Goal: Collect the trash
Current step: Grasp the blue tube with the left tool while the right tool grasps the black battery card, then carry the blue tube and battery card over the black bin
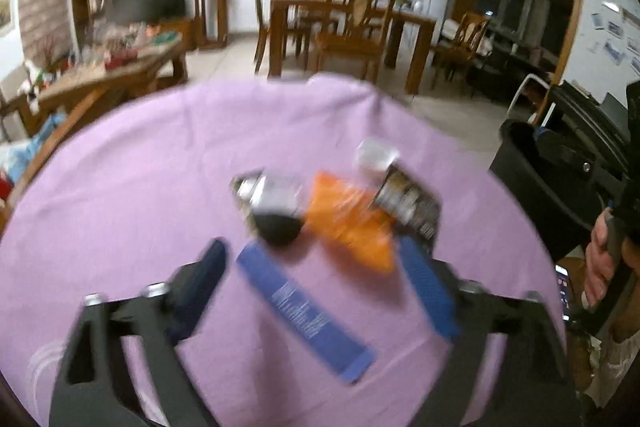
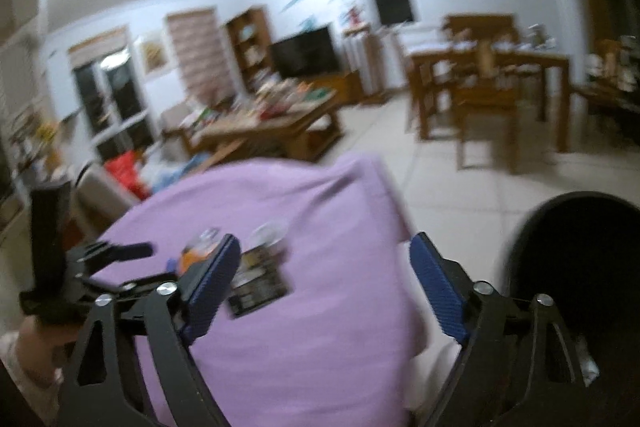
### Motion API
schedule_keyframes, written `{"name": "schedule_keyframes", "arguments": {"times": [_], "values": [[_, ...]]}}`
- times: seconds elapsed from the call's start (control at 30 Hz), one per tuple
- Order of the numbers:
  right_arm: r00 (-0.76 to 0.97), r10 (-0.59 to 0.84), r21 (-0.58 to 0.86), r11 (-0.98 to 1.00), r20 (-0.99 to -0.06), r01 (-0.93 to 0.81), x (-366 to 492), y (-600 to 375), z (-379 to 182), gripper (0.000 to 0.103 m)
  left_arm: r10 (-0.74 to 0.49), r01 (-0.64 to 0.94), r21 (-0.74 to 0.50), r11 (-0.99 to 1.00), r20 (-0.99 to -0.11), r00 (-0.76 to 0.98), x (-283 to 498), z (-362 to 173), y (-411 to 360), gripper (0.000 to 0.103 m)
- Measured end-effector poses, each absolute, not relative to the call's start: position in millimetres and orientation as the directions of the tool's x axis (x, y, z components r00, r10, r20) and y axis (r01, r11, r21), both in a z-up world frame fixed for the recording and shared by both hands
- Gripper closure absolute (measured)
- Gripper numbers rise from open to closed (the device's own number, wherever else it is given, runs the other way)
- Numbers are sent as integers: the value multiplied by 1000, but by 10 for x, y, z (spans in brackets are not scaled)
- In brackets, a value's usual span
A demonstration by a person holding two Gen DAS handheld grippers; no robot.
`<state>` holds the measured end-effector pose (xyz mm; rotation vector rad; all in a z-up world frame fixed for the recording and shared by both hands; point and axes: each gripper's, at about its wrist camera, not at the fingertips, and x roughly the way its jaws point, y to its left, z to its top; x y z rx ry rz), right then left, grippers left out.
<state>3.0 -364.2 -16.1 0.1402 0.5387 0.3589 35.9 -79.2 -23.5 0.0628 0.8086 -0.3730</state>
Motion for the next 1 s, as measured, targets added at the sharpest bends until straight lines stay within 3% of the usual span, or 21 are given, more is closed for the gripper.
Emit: {"name": "schedule_keyframes", "arguments": {"times": [0.2, 0.4, 0.47, 0.7, 0.8, 1.0], "values": [[665, 368, 124, 915, -650, -384, 380, -2953, -334, 23, -275, 338, -74, 938, -754, 597, 370, -326, -650, 40], [612, 302, 7, 900, -731, -435, 465, -2555, -530, 23, -274, 356, -58, 933, -757, 593, 319, -312, -586, 41], [581, 296, 5, 894, -758, -448, 507, -2466, -578, 27, -253, 358, -29, 933, -760, 598, 327, -291, -633, 49], [590, 314, 26, 896, -744, -444, 538, -2552, -545, 40, -235, 351, -9, 937, -758, 608, 351, -276, -506, 82], [612, 362, 89, 899, -703, -429, 479, -2694, -450, 40, -281, 347, -75, 935, -753, 595, 387, -267, -392, 86], [681, 457, 254, 888, -572, -384, 230, -3221, -168, 40, -262, 315, -75, 946, -750, 607, 390, -246, -298, 87]]}}
